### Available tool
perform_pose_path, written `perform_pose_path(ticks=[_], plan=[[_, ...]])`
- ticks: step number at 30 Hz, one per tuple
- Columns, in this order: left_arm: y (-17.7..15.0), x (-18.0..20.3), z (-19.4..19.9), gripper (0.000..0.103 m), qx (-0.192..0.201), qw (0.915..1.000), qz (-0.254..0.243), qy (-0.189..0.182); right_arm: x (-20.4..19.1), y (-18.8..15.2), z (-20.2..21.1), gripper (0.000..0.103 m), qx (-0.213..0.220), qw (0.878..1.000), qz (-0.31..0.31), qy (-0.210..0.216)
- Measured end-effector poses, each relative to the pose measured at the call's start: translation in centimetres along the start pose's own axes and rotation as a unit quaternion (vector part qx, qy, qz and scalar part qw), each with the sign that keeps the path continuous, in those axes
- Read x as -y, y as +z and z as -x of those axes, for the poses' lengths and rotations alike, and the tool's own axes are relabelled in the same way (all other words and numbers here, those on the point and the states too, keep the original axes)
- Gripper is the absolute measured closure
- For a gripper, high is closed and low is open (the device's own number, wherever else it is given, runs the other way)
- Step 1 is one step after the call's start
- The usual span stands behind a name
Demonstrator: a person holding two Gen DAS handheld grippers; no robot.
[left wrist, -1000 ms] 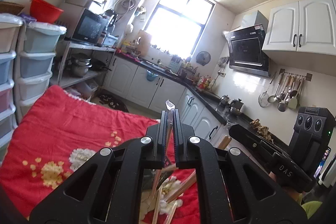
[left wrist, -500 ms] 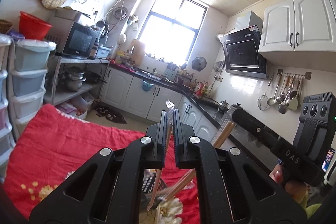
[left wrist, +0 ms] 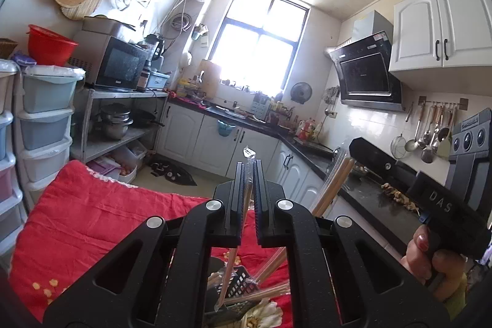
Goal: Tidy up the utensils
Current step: 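Lower the chopsticks into the caddy with both tools and open them, then raise both open tools away from the caddy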
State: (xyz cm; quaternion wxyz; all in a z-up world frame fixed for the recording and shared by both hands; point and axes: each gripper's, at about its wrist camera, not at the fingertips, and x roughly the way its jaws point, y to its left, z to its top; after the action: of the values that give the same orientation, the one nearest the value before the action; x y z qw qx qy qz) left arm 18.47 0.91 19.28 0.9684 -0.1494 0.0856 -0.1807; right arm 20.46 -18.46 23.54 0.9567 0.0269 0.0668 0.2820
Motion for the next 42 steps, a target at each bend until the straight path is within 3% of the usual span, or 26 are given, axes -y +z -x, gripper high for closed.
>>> perform_pose_path(ticks=[14, 34, 42], plan=[[-1.7, 0.2, -1.8, 0.1, -0.013, 0.9998, -0.011, 0.011, 1.0, -1.8, -2.8, 0.101, -0.022, 0.999, -0.021, -0.01], [-4.6, -0.9, -4.1, 0.1, -0.039, 0.9988, -0.015, 0.025, 3.4, -7.9, -8.0, 0.1, -0.116, 0.99, -0.064, -0.038], [-5.2, -1.2, -4.4, 0.087, -0.054, 0.998, -0.014, 0.031, 4.6, -8.9, -7.4, 0.084, -0.131, 0.987, -0.084, -0.047]])
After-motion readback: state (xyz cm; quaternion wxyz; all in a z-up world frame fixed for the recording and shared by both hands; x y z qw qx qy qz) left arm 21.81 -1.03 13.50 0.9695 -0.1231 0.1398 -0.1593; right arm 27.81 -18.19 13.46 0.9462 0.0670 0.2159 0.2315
